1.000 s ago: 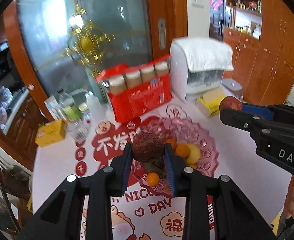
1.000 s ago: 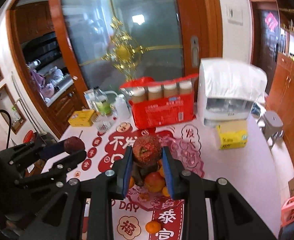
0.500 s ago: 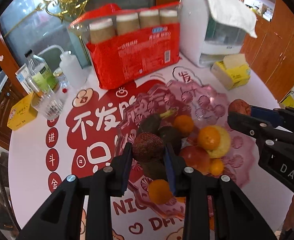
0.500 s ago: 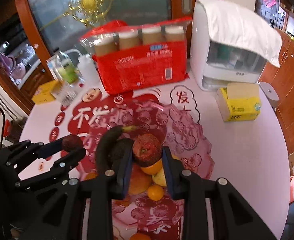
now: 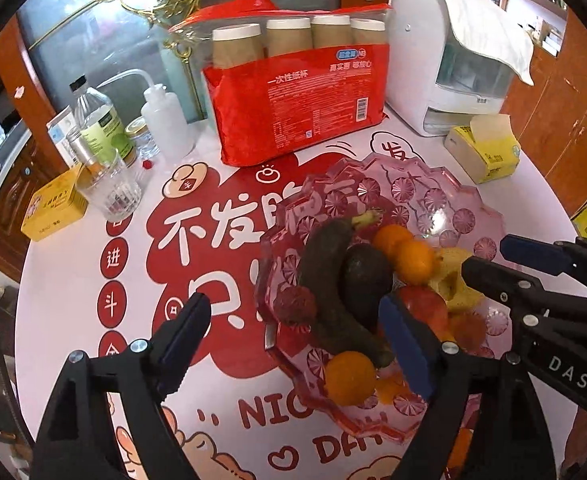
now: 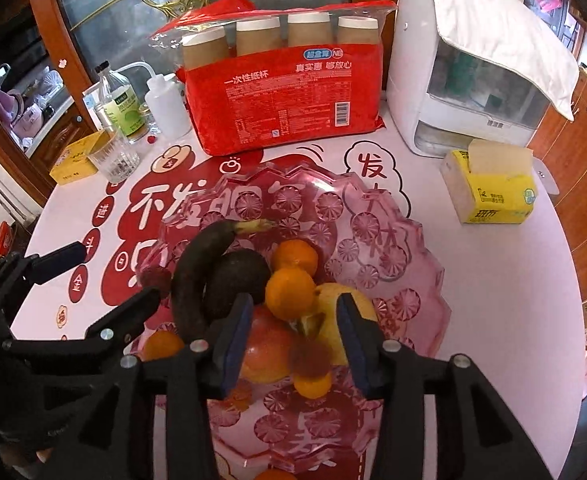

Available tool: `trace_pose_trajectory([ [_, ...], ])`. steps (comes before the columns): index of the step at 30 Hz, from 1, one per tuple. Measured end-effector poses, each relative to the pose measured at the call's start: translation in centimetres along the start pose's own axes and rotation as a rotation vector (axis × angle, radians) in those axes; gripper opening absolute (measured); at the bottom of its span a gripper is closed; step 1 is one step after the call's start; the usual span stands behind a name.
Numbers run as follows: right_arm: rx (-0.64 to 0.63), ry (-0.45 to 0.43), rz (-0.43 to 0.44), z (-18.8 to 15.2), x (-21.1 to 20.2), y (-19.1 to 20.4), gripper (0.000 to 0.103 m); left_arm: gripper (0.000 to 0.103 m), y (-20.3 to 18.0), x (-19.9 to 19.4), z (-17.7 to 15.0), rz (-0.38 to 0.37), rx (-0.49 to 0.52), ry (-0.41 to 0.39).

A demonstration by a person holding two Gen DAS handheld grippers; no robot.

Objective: Organize fruits
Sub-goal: 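Open both tools to release the lychees and withdraw from the bowl, then move the right tool to a loose mandarin and grasp it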

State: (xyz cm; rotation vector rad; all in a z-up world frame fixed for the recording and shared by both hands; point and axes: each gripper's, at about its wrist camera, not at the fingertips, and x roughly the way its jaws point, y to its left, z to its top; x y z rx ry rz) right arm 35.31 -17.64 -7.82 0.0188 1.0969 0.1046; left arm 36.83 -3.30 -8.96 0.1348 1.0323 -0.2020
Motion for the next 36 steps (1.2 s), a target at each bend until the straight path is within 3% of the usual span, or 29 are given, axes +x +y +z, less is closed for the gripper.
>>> trace_pose_trajectory([
  [10, 0.009, -0.022, 0.027, -1.6, -3.2, 0.3, 0.045, 0.085, -0.3, -3.9, -1.5, 0.003, -0.024, -0.024],
  [26, -0.006, -0.134, 0.055, -5.6, -12.4, 1.2, 0.045, 0.091, -0.7, -14.7, -4.9, 0.042, -0.034, -0.145],
  [30, -0.004, -0.182, 0.059, -7.0, -15.1, 1.0, 0.056, 0.091, -1.3, -17.1, -6.2, 0.040, -0.028, -0.167],
  [36, -0.010, -0.223, 0.069, -9.1, -18.0, 0.8, 0.061, 0.092, -2.6, -20.1, -8.2, 0.044, -0.013, -0.202],
])
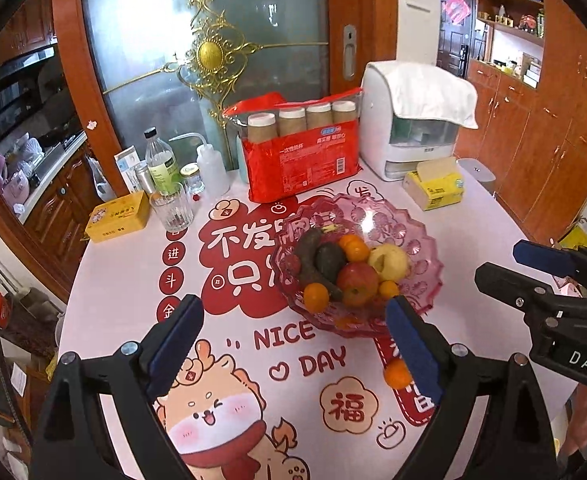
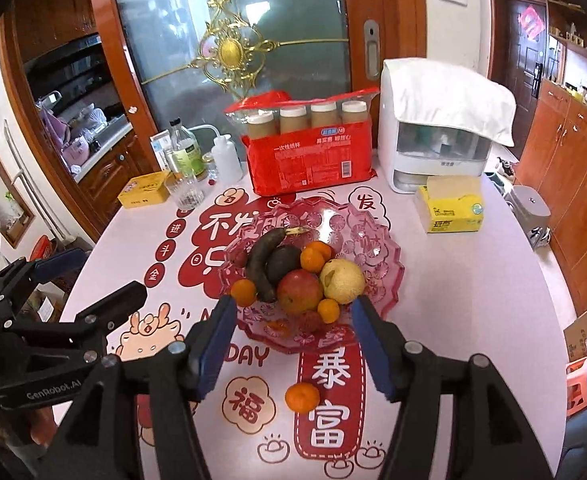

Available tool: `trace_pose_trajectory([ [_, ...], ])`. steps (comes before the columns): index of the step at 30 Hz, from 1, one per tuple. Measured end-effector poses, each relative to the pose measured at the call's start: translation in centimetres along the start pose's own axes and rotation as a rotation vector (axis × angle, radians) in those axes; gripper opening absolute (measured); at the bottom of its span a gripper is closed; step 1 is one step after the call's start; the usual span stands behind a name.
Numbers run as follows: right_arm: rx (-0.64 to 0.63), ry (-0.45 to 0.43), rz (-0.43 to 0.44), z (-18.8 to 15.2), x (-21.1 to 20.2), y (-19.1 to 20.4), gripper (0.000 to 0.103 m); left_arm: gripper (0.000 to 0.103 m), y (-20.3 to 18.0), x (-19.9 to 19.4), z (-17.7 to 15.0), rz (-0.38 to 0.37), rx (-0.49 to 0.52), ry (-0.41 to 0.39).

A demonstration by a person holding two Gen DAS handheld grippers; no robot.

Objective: Organize fruits
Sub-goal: 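Move the right tool to a loose mandarin and grasp it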

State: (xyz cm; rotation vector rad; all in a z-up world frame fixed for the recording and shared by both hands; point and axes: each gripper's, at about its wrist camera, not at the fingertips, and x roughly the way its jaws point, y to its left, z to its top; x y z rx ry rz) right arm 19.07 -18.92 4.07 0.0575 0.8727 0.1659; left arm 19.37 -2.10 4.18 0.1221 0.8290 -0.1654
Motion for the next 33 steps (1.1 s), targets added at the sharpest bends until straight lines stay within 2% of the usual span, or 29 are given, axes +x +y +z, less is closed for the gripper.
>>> trace_pose_trajectory([
  [6, 0.002, -0.007, -0.002, -1.8, -1.8, -0.2, 0.063, 0.093, -0.7, -2.1, -1.7, 0.001, -0.001, -0.016],
  [14, 0.013, 0.014, -0.017, -4.1, -2.0, -1.1, 0.064, 0.094, -0.5, -2.2, -3.8, -0.007, -0.012, 0.001],
  [25, 0.027, 0.087, -0.063, -8.0, 1.8, -2.9, 0.063, 0.094, -0.1, 2.3, -7.9, -0.071, 0.015, 0.086],
  [33, 0.041, 0.137, -0.024, -10.8, 6.0, -3.2, 0.063, 0.094, 0.3, 7.5, -10.4, -0.081, 0.010, 0.096],
])
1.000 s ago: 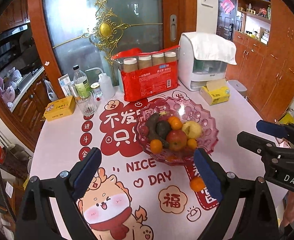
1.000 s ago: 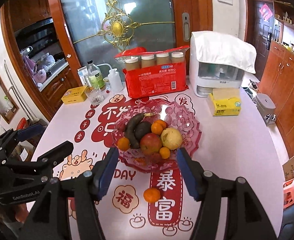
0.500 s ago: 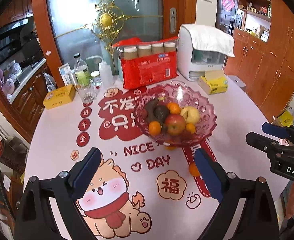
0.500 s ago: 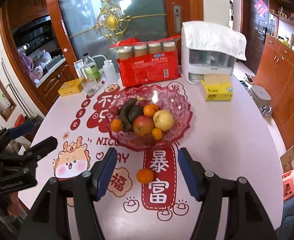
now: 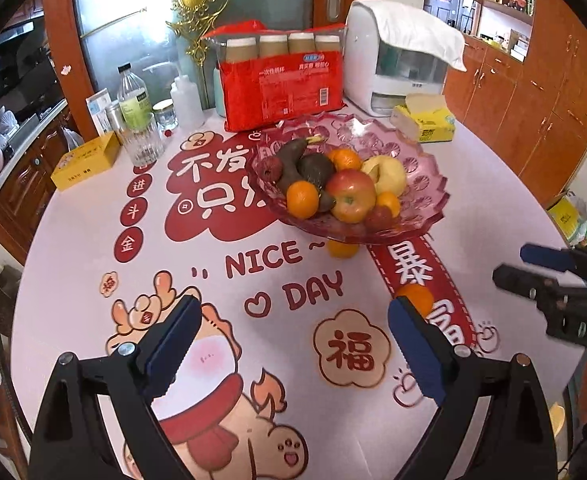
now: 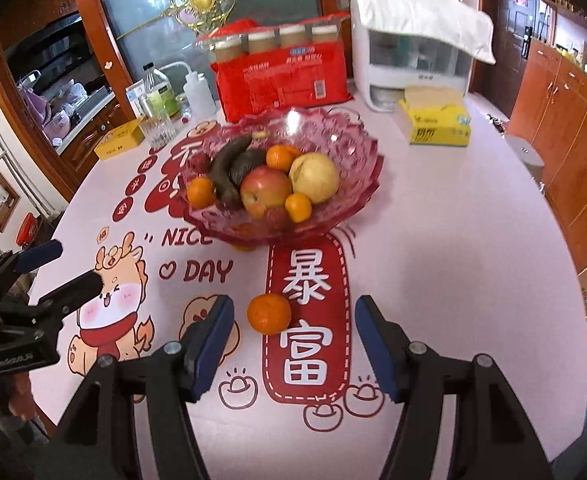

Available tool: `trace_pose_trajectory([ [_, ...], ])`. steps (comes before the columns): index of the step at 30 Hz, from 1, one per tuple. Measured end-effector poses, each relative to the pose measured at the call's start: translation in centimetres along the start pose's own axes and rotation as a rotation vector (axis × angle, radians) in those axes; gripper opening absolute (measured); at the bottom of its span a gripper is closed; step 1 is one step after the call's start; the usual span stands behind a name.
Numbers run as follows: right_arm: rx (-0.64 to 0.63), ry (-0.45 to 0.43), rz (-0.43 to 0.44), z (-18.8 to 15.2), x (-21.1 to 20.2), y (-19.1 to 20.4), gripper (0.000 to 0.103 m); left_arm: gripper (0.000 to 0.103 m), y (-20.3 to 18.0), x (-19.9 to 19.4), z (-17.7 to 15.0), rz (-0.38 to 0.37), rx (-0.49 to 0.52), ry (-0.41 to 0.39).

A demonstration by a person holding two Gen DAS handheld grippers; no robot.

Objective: Organize fruits
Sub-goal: 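Move the right tool to a loose mandarin and grasp it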

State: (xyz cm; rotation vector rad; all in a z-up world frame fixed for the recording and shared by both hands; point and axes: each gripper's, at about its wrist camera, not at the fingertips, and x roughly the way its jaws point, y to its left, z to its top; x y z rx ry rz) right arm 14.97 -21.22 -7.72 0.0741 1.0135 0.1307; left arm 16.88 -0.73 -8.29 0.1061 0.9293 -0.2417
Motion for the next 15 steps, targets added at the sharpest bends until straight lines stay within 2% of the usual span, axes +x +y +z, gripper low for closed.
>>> trace_pose_trajectory([
  [3, -0.020, 0.030, 0.014, -0.9, 2.3, 0.7, 0.063, 0.094, 0.1, 2.0, -0.2, -0.001, 0.003, 0.003],
  [8, -0.051, 0.073, 0.018, -2.2, 6.5, 2.0, 0.063, 0.094, 0.5, 5.5, -0.3, -0.044, -0.022, 0.015],
  [14, -0.051, 0.114, -0.015, -2.5, 10.2, 2.9, 0.063, 0.094, 0.9, 8.7, -0.2, -0.054, -0.047, 0.025],
  [15, -0.051, 0.113, -0.024, -2.5, 10.6, 2.9, 0.060, 0.094, 0.9, 9.2, -0.2, -0.052, -0.051, 0.023],
])
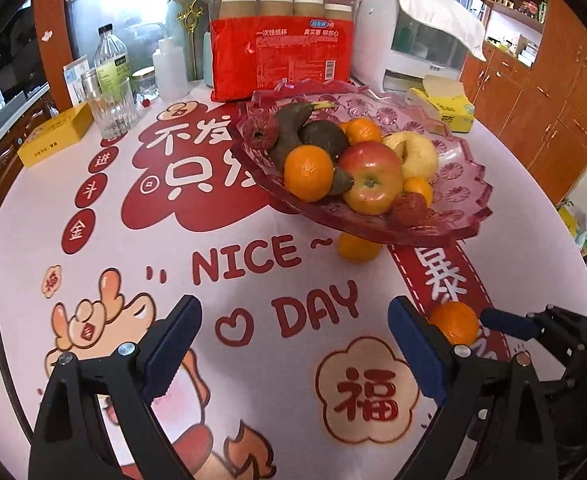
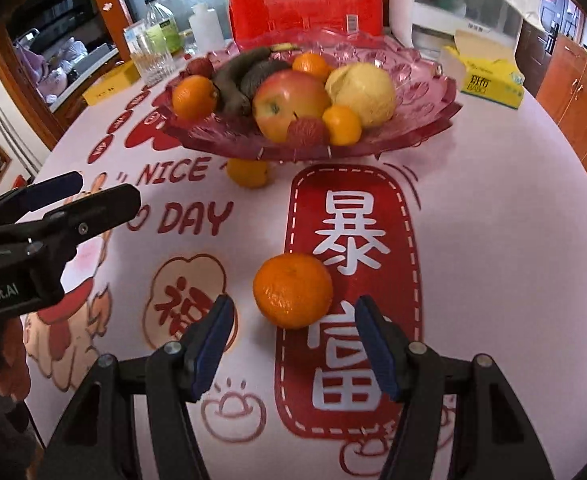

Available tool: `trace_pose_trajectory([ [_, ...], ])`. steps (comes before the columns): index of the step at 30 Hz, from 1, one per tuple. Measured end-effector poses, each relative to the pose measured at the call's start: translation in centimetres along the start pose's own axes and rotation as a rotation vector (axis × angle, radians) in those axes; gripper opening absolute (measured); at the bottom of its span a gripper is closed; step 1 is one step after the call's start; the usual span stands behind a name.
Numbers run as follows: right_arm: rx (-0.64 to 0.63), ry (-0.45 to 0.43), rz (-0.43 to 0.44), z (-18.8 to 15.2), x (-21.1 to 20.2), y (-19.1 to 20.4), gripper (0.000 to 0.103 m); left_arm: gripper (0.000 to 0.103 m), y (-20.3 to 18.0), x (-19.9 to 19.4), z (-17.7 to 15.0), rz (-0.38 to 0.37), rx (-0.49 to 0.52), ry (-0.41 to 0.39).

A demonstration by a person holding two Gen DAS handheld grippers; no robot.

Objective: Organize fruits
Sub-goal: 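Move the right tool to a loose mandarin and grasp it, then lift the mandarin with the right tool while the left tool grasps another mandarin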

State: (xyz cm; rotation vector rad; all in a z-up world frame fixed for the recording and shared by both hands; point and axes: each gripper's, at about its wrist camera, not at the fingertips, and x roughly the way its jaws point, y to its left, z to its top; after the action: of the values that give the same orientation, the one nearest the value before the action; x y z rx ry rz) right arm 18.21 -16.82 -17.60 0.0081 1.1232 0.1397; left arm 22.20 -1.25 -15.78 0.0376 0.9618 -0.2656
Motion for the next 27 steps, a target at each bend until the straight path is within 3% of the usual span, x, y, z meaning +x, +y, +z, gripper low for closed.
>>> trace_pose_trajectory([
  [2, -0.001, 0.007, 0.004, 0.1, 0.6, 0.0, 0.046, 0.094, 0.0, 1.0, 0.0, 0.003, -0.011, -0.002],
  [3, 0.001, 0.008, 0.012, 0.1, 0.7, 0.0, 0.045, 0.094, 0.0, 1.5, 0.1, 0.005, -0.017, -0.003],
  [8, -0.003, -0.015, -0.022, 0.2, 0.6, -0.5, 0.044, 0.094, -0.5, 3.4, 0.3, -0.001, -0.046, -0.018],
  [18, 0.126, -0.023, -0.043, 0.5, 0.1, -4.5, 0.044, 0.094, -2.3, 5.9, 0.8, -0.027, -0.102, -0.090],
  [24, 0.140, -0.026, -0.036, 0.3, -0.2, -5.2, 0.044, 0.094, -3.8, 7.1, 0.9, 0.029, -0.088, -0.108],
  [27, 0.148, -0.021, -0.027, 0.1, -0.2, -5.6, 0.044, 0.087, -4.1, 7.7, 1.0, 0.048, -0.098, -0.102],
])
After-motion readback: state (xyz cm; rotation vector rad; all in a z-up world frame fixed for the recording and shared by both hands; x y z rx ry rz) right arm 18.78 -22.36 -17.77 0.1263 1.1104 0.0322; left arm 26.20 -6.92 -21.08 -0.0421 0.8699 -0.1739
